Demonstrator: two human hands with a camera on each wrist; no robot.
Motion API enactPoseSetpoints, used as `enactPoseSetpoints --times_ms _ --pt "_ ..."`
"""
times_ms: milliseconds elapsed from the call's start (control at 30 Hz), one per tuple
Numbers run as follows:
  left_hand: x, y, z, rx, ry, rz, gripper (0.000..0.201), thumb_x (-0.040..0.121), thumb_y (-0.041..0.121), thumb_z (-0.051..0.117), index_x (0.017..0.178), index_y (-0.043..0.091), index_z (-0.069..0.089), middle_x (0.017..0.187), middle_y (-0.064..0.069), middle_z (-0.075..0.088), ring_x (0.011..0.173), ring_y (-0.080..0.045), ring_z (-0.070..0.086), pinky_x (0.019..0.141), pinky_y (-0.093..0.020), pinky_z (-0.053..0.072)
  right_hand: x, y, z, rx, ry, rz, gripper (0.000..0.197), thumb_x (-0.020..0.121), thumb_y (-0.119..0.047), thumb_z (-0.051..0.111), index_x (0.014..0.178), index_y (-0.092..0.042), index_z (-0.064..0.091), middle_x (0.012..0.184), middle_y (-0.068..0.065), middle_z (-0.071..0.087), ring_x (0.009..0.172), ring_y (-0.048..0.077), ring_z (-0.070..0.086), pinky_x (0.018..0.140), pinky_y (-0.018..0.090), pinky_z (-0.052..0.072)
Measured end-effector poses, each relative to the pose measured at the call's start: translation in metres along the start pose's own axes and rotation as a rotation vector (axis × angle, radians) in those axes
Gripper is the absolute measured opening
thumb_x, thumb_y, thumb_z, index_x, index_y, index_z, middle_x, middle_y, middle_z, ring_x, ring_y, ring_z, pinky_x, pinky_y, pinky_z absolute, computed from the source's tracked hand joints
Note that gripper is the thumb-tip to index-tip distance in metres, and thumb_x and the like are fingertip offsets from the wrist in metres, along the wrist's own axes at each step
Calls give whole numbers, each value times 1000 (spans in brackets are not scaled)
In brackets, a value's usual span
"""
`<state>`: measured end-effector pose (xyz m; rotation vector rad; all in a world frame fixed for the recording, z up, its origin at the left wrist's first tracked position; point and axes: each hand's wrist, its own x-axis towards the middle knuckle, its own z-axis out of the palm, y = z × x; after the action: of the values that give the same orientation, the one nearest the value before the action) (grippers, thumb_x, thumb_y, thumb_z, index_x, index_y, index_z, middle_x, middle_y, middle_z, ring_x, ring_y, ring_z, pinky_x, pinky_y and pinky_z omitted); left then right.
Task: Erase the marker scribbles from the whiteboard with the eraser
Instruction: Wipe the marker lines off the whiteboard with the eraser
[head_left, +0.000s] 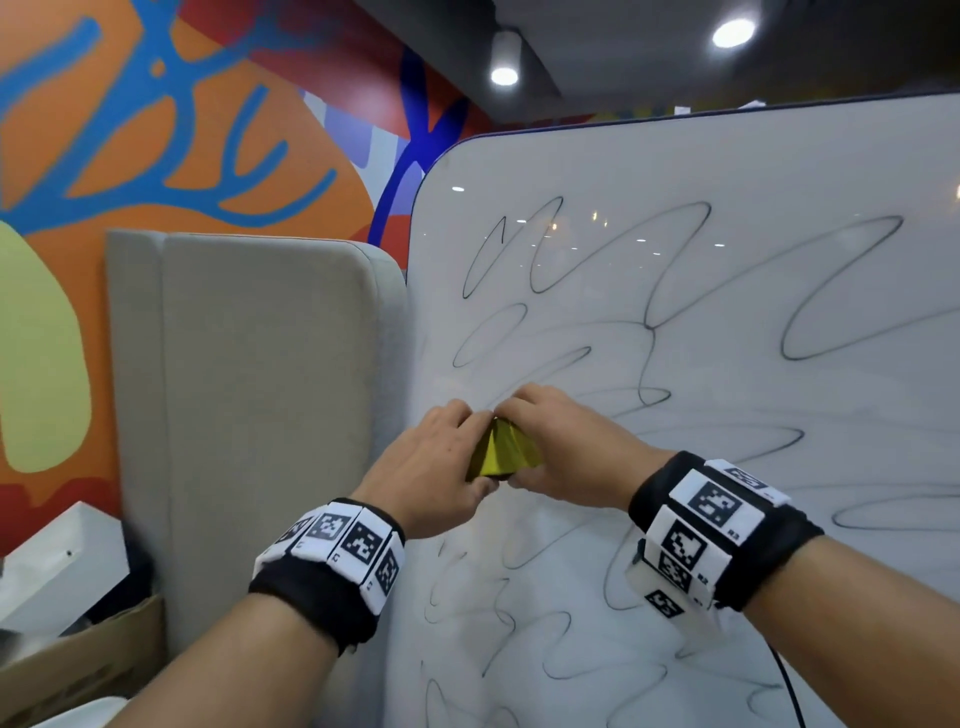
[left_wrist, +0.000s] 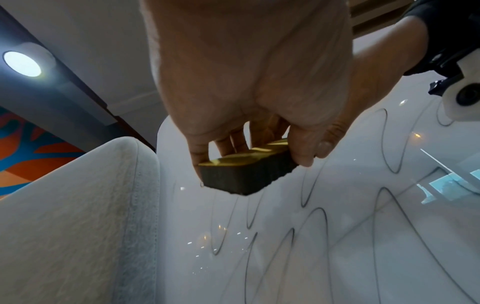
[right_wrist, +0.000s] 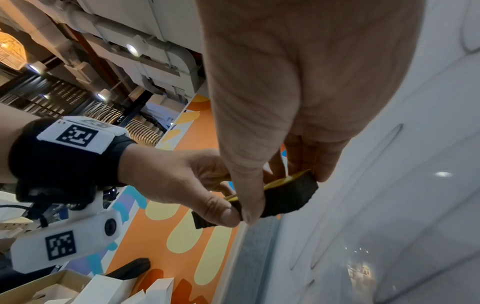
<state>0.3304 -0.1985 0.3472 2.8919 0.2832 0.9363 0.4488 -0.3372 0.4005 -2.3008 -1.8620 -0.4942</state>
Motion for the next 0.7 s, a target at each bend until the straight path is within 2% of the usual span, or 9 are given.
enactPoseSetpoints --times_ms 133,200,333,433,500,700 --pt "7 1 -11 -37 67 -29 40 89 50 56 118 28 42 109 10 38 102 -12 42 81 -36 49 8 -1 -17 -55 55 -41 53 87 -25 69 135 -18 47 129 0 47 120 20 44 93 41 48" --pt "13 -2 -16 -51 109 -16 38 89 51 55 116 26 42 109 9 39 100 -13 42 82 -35 46 13 -1 -27 -78 81 -48 56 88 -24 67 139 -18 43 133 -1 46 123 20 44 96 40 47" --pt "32 -7 -24 12 194 2 46 93 52 48 128 23 41 115 4 44 106 -18 43 86 -34 39 20 0 -50 -136 109 -17 64 88 -30 68 143 -20 36 139 -4 44 126 19 44 98 42 47" --pt "49 -13 -26 53 260 -41 62 96 56 35 146 22 27 123 1 43 111 -23 41 89 -38 38 25 3 -70 -213 108 26 69 90 -36 66 147 -25 30 145 -8 40 132 16 39 102 38 45" --pt "63 -16 -28 50 290 -62 65 99 54 31 153 21 16 126 -1 40 112 -25 39 92 -39 37 29 6 -84 -281 114 59 71 90 -40 65 149 -27 27 146 -8 40 134 16 37 105 37 42" --pt "117 -33 -30 -19 296 -142 74 101 44 36 157 16 -3 137 -9 32 119 -30 35 100 -43 38 49 21 -114 -480 121 188 77 90 -45 63 154 -25 23 156 -4 33 142 18 28 113 33 33"
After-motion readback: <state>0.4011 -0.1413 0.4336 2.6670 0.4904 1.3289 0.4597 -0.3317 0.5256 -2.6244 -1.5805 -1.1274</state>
